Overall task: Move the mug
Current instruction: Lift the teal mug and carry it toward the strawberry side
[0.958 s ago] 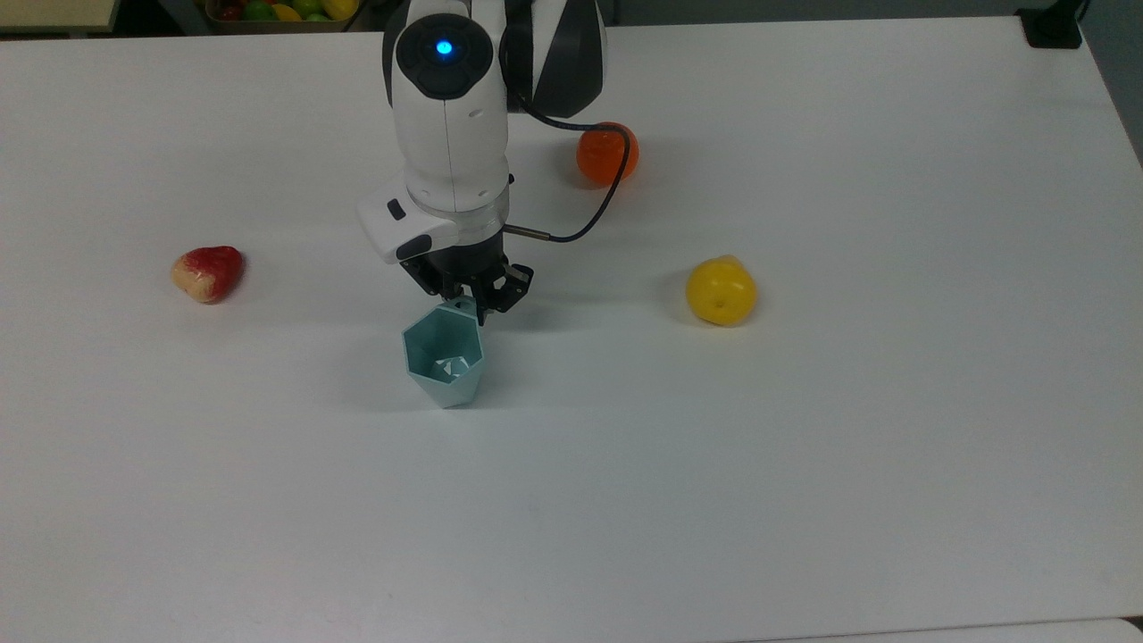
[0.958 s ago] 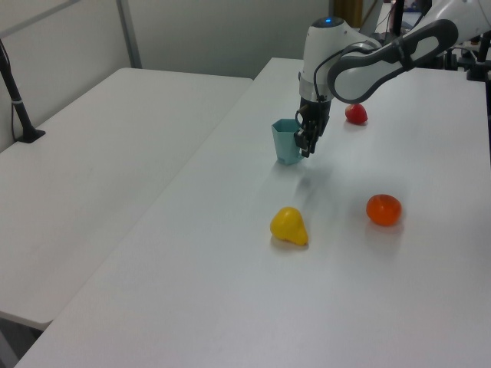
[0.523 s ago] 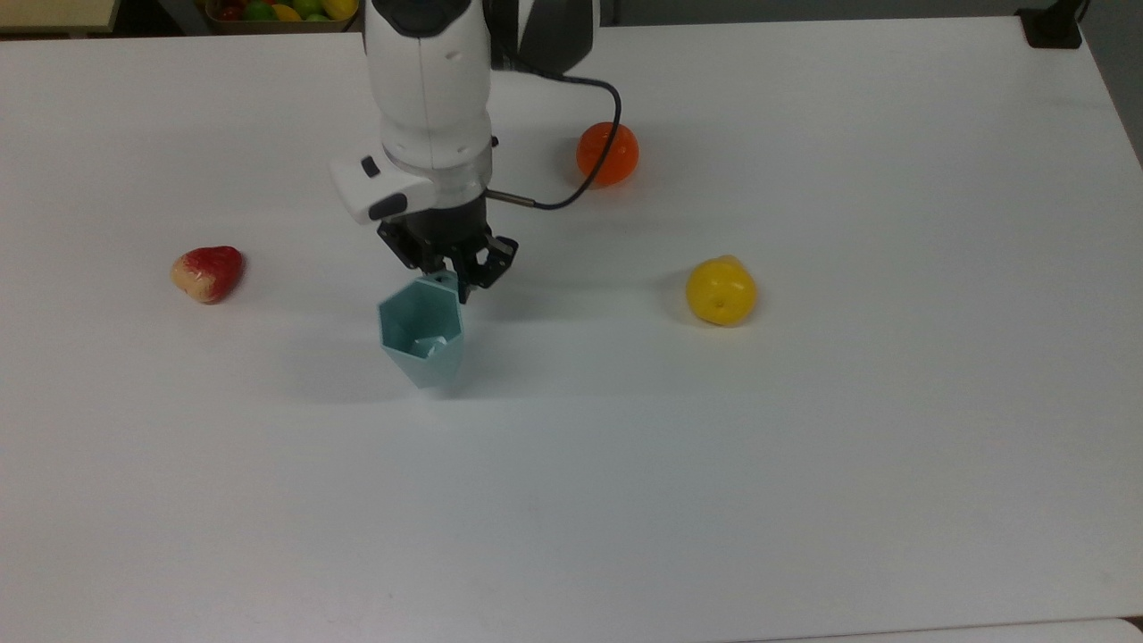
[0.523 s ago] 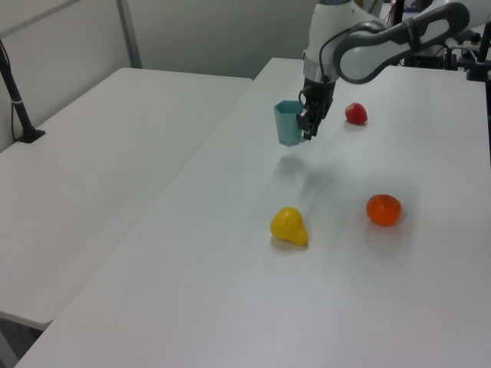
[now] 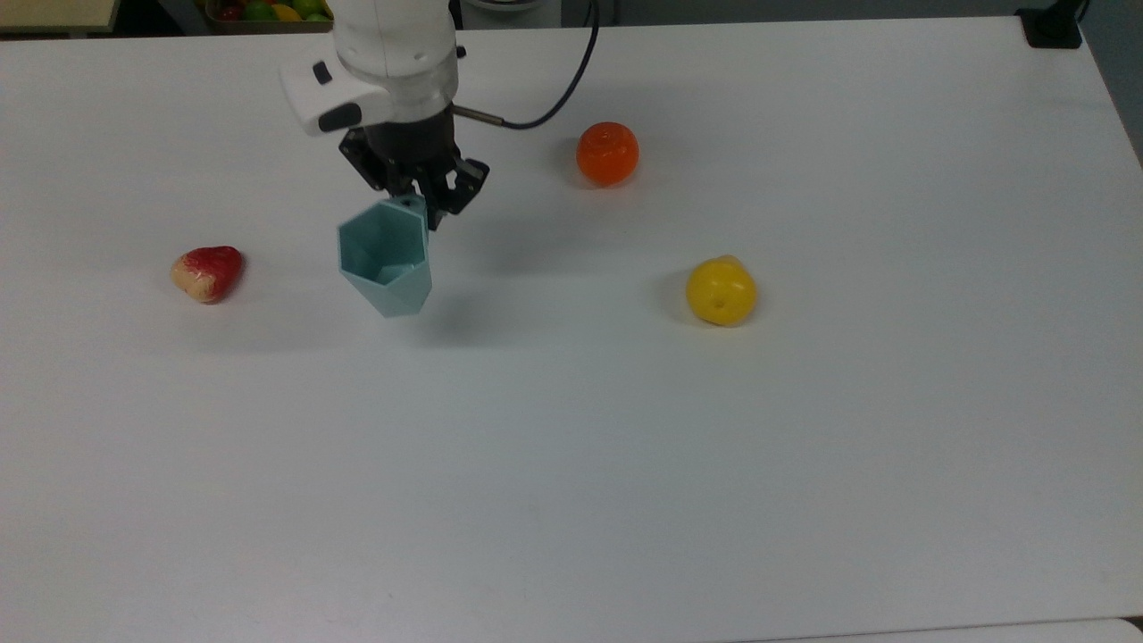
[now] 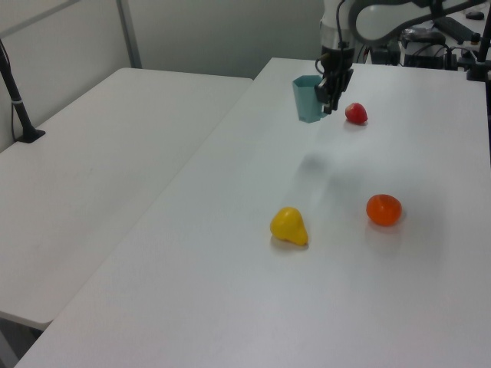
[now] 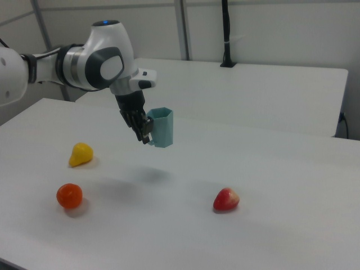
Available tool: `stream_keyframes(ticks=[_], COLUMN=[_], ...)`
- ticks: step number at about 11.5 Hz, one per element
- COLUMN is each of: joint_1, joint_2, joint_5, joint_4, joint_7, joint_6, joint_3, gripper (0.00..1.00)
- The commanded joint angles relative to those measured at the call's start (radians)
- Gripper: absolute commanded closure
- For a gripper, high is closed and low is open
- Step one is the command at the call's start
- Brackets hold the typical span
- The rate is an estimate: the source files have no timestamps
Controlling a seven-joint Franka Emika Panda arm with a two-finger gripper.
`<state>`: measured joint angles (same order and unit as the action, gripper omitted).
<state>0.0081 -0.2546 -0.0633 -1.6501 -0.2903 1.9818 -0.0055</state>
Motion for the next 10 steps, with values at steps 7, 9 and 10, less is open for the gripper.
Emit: stream_keyframes(ticks=[7,9,10], joint_1=[-0.118,-0.140,-0.151], joint_2=[0.239,0.245,0.244], joint_5=[-0.001,-0.003,-0.006], joint_4=[-0.241,-0.275,-0.310], joint_7=[0.155,0.158,0.158], joint_6=[-0.104,-0.084,-0.045], joint_3=[-0.004,-0.004,-0.004], gripper=[0.98,0.98,0.98])
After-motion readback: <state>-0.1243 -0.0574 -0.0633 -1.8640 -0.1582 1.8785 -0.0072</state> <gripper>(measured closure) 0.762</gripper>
